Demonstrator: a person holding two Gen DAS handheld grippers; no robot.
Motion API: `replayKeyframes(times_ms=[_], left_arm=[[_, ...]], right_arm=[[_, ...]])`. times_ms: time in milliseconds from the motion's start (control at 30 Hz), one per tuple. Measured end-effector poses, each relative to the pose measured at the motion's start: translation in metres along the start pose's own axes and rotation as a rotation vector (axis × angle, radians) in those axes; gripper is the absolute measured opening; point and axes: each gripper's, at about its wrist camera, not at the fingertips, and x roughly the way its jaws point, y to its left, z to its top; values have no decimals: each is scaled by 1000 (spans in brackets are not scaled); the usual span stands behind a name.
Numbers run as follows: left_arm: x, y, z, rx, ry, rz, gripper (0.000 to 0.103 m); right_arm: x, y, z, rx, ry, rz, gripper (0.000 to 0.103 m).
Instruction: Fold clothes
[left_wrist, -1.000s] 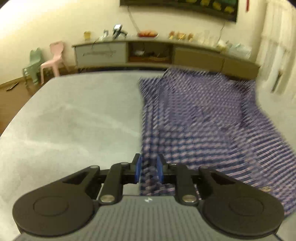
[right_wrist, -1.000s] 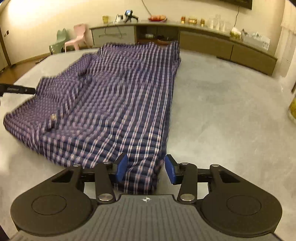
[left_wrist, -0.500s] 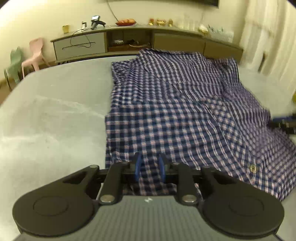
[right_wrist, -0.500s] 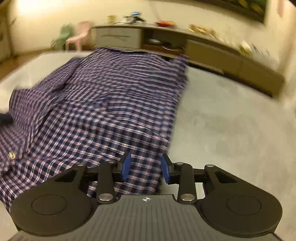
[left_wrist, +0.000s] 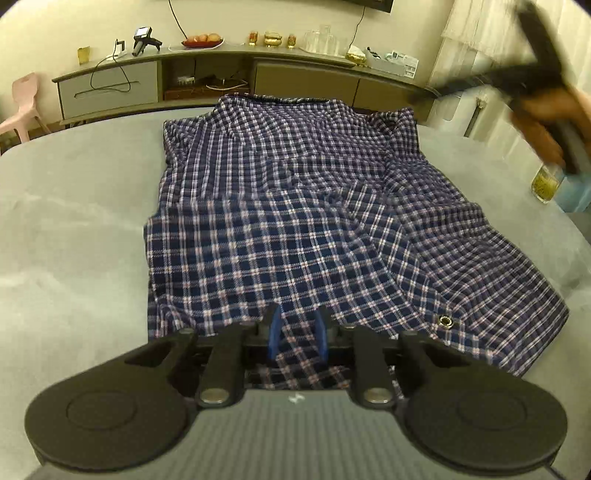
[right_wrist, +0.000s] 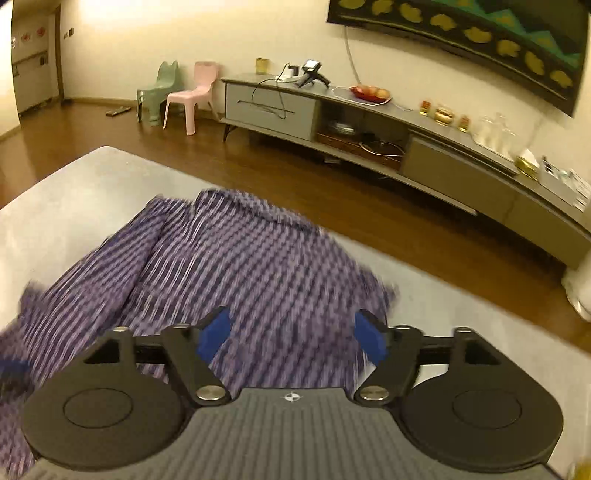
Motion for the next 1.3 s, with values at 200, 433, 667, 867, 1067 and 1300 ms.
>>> replayKeyframes(times_ms=[200,433,667,867,1067,1300], left_arm=[[6,-2,-1,8,-2,-1,21],[2,8,-2,-1,-3,-32,22],[0,28,-2,-159,10,-82,17],[-7,63,-8,-418,-1,-111,17],[-20,101,-19,-645,-28,-104,16],[-26,108,-23,-693,-54,-83,16]], right_arm=[[122,-22,55,38,85,-64,82],[182,-25,53,85,135,-19,18],[54,38,34,-47,-112,9,5],[-143,142,-73,-222,-331,96,5],[-181,182,-225,-302,-169,-54,5],[-190,147,-259,101,-110,-104,9]])
